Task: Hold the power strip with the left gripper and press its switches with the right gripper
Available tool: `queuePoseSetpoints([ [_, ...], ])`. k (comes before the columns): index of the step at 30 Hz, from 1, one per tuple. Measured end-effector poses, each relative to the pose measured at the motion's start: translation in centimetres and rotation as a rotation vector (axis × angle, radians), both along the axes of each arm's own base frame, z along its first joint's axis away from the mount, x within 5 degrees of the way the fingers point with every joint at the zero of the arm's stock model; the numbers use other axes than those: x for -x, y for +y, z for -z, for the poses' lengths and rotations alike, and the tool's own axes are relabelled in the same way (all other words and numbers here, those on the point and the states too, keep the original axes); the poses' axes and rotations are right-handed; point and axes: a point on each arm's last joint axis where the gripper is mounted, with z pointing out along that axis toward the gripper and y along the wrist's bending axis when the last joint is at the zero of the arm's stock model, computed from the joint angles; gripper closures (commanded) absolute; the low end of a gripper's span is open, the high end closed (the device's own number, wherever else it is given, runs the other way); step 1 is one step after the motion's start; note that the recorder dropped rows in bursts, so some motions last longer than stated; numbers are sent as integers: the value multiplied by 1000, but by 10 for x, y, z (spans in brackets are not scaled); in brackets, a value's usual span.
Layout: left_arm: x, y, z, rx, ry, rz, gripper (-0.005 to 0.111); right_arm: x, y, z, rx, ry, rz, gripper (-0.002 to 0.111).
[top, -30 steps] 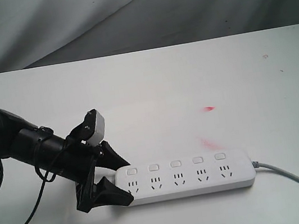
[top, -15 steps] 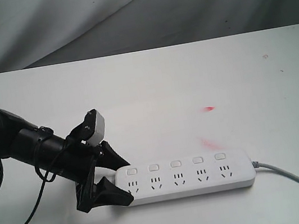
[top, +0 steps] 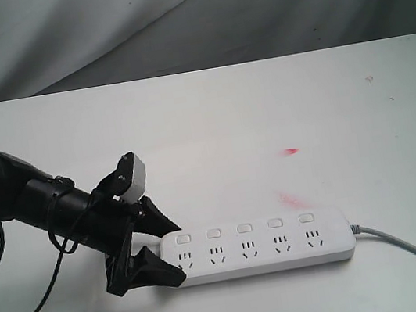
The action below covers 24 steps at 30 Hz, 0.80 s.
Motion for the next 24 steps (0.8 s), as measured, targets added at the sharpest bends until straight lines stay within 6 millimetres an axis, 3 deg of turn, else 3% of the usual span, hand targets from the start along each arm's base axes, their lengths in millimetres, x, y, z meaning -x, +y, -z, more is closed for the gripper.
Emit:
queuePoseSetpoints([
  [3, 0, 0, 0, 0, 0, 0, 46, 0, -3, -2, -64, 6, 3, 108],
  [9, 0, 0, 0, 0, 0, 0, 46, -1, -13, -3, -491, 104, -96, 108],
  [12, 0, 0, 0, 0, 0, 0, 46, -1, -16, 8, -690, 175, -163, 108],
  [17, 0, 0, 0, 0, 0, 0, 46, -7, -15, 40, -875, 311, -239, 108],
  [20, 0, 0, 0, 0, 0, 0, 46, -14, -10, 64, -798, 379, -206, 108],
  [24, 0, 0, 0, 1, 0, 0, 46, -23, -4, 94, -427, 426, -60, 108],
])
